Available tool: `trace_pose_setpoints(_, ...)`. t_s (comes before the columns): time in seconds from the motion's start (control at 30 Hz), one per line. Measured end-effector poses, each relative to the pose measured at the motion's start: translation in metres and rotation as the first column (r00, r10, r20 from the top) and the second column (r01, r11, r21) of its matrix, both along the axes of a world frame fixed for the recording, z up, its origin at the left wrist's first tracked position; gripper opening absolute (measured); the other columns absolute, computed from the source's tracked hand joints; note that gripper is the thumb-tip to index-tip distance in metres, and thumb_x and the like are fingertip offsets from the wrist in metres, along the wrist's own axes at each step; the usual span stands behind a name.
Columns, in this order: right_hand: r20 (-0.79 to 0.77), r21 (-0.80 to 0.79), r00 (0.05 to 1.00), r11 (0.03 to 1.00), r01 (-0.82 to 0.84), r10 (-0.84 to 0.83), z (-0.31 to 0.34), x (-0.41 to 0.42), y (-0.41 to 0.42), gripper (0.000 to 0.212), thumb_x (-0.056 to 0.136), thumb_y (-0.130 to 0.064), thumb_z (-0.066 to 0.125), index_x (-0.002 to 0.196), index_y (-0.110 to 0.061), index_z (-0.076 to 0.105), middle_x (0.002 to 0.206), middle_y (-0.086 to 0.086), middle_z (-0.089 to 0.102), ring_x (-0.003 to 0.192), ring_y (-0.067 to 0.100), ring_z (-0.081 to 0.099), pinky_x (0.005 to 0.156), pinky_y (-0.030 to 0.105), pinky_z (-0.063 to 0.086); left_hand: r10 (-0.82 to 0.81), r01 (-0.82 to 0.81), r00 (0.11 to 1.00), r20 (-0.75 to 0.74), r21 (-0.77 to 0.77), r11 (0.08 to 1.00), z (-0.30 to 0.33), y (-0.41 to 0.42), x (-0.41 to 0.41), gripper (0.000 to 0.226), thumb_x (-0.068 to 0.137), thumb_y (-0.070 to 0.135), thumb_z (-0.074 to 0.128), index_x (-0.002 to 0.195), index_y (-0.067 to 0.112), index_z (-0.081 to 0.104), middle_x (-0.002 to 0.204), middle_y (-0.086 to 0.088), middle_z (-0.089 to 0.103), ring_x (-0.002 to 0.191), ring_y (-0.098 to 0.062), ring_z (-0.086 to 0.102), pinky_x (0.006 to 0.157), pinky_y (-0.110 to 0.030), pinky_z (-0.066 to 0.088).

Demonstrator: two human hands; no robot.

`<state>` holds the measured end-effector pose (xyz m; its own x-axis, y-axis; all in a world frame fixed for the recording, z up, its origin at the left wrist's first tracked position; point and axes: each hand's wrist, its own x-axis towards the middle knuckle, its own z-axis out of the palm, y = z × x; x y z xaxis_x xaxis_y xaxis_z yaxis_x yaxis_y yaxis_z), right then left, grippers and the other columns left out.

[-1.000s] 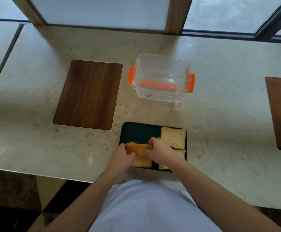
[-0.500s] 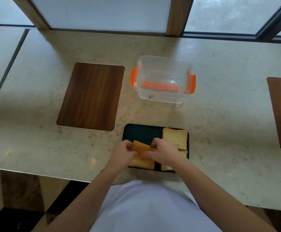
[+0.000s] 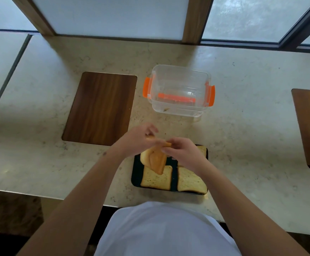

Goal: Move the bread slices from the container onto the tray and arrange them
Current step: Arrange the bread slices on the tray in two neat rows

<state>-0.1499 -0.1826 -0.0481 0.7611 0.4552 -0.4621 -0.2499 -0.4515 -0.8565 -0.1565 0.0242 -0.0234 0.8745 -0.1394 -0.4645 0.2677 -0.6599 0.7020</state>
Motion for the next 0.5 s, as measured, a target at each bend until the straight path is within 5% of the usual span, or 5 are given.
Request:
trace_pose_setpoints(0.1,-0.272,0.154,0.93,0.942,0.297,-0.249,-0.005,-0.008,-0.006,0.016,0.092,-0.03,0.07,0.104,-0.019,0.074,0.091,-0.005,0.078,0.084,0.011,0.072,0.072,0.024,0.053,0.346,-0.347,0.938,-0.036,-0.144,0.927,-0.013,0.001,-0.013,0.06,0.083,0.073,0.054,0.121,0.027,0.055,0.11,0.014,0.061,0.1,-0.002,0.06,0.079,-0.024,0.049)
trace_pose_setpoints(0.2,-0.501,0.284,0.783,0.784,0.552,-0.369,-0.009,-0.015,-0.009,0.013,0.092,-0.021,0.068,0.101,-0.012,0.067,0.085,0.0,0.073,0.078,0.014,0.068,0.069,0.028,0.054,0.672,-0.663,0.73,-0.124,-0.367,0.653,-0.03,0.0,-0.034,0.032,0.096,0.047,0.055,0.107,0.018,0.064,0.1,-0.002,0.072,0.096,-0.021,0.071,0.077,-0.032,0.056)
trace_pose_setpoints(0.3,-0.581,0.334,0.727,0.708,0.622,-0.365,-0.013,-0.02,-0.009,0.017,0.087,-0.019,0.069,0.101,-0.012,0.063,0.086,0.0,0.074,0.079,0.015,0.07,0.069,0.029,0.055,0.692,-0.703,0.67,-0.268,-0.528,0.476,-0.038,-0.004,-0.052,0.031,0.097,0.037,0.06,0.11,0.009,0.066,0.1,-0.01,0.076,0.093,-0.026,0.074,0.077,-0.035,0.061)
trace_pose_setpoints(0.43,-0.342,0.002,0.879,0.935,0.354,-0.332,-0.023,-0.026,-0.003,0.023,0.089,-0.023,0.068,0.11,-0.023,0.059,0.101,0.001,0.074,0.086,0.016,0.074,0.071,0.032,0.061,0.695,-0.72,0.667,-0.269,-0.474,0.507,-0.051,-0.008,-0.059,0.032,0.088,0.021,0.075,0.118,0.015,0.066,0.106,-0.01,0.074,0.098,-0.024,0.072,0.081,-0.04,0.061)
trace_pose_setpoints(0.5,-0.252,-0.163,0.926,0.955,0.247,-0.283,-0.031,-0.029,0.0,0.029,0.087,-0.028,0.067,0.112,-0.028,0.052,0.101,-0.001,0.072,0.09,0.017,0.071,0.079,0.04,0.061,0.711,-0.728,0.672,-0.207,-0.358,0.584,-0.06,-0.009,-0.059,0.028,0.087,0.017,0.076,0.113,0.018,0.067,0.101,-0.007,0.073,0.095,-0.021,0.072,0.084,-0.042,0.06)
